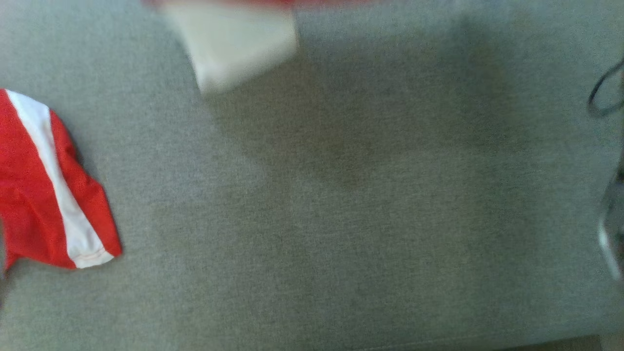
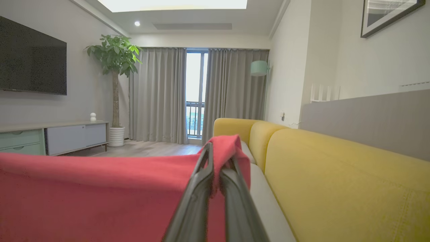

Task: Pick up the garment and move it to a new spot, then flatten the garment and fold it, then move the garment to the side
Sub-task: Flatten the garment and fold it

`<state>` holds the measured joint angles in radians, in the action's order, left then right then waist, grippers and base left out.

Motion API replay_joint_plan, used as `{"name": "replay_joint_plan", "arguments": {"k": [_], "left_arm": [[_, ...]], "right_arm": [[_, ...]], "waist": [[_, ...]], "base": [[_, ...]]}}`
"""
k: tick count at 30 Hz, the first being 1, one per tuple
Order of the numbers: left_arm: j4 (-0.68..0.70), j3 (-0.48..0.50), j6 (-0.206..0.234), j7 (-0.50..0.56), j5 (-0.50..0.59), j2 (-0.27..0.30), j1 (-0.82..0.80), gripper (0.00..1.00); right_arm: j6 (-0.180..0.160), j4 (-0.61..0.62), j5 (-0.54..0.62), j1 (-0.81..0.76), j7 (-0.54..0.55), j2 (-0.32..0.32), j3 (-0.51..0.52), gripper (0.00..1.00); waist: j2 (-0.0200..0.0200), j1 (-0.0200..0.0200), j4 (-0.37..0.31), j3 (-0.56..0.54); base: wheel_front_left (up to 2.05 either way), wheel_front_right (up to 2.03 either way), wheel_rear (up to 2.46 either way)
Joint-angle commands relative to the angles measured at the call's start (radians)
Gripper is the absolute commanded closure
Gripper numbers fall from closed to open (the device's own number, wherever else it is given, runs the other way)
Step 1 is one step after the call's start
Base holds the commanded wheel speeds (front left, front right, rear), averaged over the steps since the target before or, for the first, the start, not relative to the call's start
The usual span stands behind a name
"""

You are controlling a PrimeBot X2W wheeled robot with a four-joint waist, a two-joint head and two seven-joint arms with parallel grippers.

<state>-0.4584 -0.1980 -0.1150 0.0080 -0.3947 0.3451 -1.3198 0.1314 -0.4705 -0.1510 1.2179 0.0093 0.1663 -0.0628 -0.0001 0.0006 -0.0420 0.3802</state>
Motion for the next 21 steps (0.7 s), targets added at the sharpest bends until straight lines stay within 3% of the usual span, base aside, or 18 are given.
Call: {"name": "replay_joint_plan", "arguments": {"k": [1, 5, 9, 15, 21], "left_arm": [[-0.038, 0.011, -0.006, -0.050, 0.014, 0.059, -0.118, 1.00], [-0.157, -0.031, -0.011, -0.131, 0.025, 0.041, -0.220, 1.00], [-0.246, -0.090, -0.015, -0.189, 0.012, 0.003, -0.217, 1.00], [-0.304, -0.215, -0.015, -0.221, -0.039, -0.030, -0.092, 1.00], [-0.299, -0.378, -0.016, -0.234, -0.132, 0.014, 0.156, 1.00]], "right_arm": [[-0.001, -0.053, 0.034, 0.116, -0.067, -0.015, 0.009, 1.00], [-0.001, -0.212, 0.084, 0.227, -0.170, -0.011, 0.043, 1.00], [-0.001, -0.336, 0.079, 0.224, -0.228, 0.000, 0.092, 1.00], [-0.001, -0.471, 0.072, 0.102, -0.249, 0.032, -0.012, 1.00], [-0.001, -0.596, -0.022, -0.068, -0.213, 0.061, -0.139, 1.00]], "waist": [[0.0001, -0.0006, 0.006, 0.043], [0.0001, -0.0006, 0.032, 0.059], [0.0001, -0.0006, 0.062, 0.062], [0.0001, -0.0006, 0.088, 0.040], [0.0001, -0.0006, 0.094, -0.026]], "base": [[0.00, 0.00, 0.00], [0.00, 0.00, 0.00], [0.00, 0.00, 0.00], [0.00, 0.00, 0.00], [0.00, 0.00, 0.00]]}}
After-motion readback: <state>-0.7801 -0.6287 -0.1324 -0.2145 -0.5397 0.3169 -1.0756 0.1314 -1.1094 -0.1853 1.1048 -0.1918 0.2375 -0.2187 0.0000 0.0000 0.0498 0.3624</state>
